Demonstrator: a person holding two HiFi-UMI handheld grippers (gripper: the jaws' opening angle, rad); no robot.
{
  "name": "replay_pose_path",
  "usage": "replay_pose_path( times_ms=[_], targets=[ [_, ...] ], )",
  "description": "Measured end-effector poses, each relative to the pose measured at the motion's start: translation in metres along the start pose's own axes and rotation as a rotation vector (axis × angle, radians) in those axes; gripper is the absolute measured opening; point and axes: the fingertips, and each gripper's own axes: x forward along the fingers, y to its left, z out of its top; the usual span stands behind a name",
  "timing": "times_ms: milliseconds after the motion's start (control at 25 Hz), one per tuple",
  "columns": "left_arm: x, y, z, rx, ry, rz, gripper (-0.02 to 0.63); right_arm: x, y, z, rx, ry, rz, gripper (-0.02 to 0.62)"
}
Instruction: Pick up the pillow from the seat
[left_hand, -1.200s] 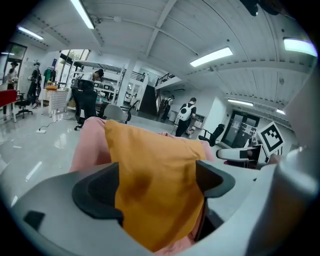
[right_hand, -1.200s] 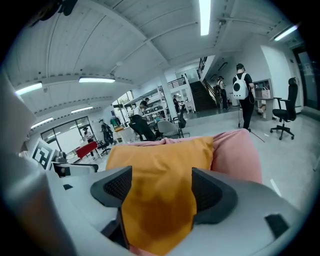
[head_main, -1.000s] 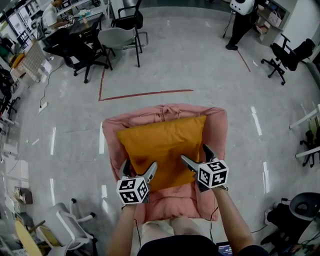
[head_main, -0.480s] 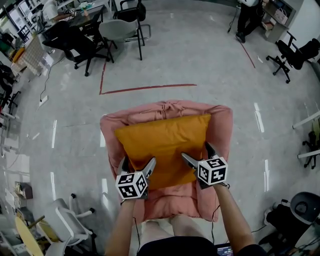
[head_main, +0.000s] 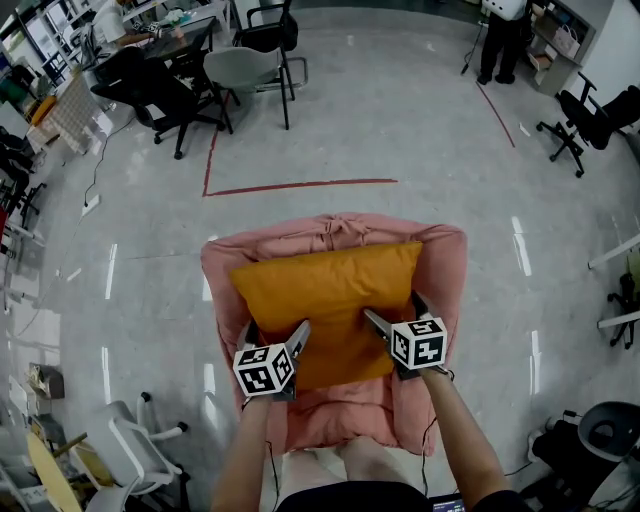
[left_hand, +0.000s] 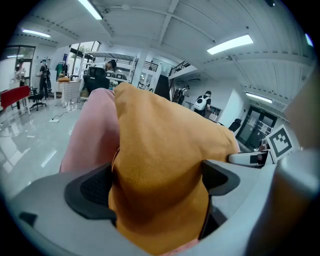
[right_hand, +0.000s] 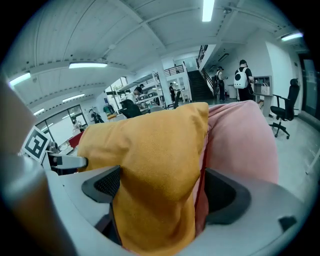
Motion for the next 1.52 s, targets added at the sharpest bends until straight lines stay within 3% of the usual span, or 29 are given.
replay_pose_path(
  times_ms=[760, 960, 1200, 1520],
  targets=[
    [0.012, -0.002, 0.002, 0.003, 0.026, -0.066, 0.548, 0.012, 0.006, 0.005, -0.073, 0.009, 0.069, 0.494],
    [0.010, -0.005, 0.000, -0.009, 0.050, -0.065, 0.476, 0.011, 0.011, 0.003, -0.094, 0.036, 0.101, 0.488],
    [0.004, -0.009, -0.004, 0.014, 0.077, -0.076, 0.363, 0.007, 0.020, 0.001, -0.129, 0.054, 0.120, 0.354],
    [-0.006, -0.020, -0.010, 0.035, 0.108, -0.089, 0.286, 0.000, 0.022, -0.004, -0.121, 0.073, 0.144, 0.238]
  ],
)
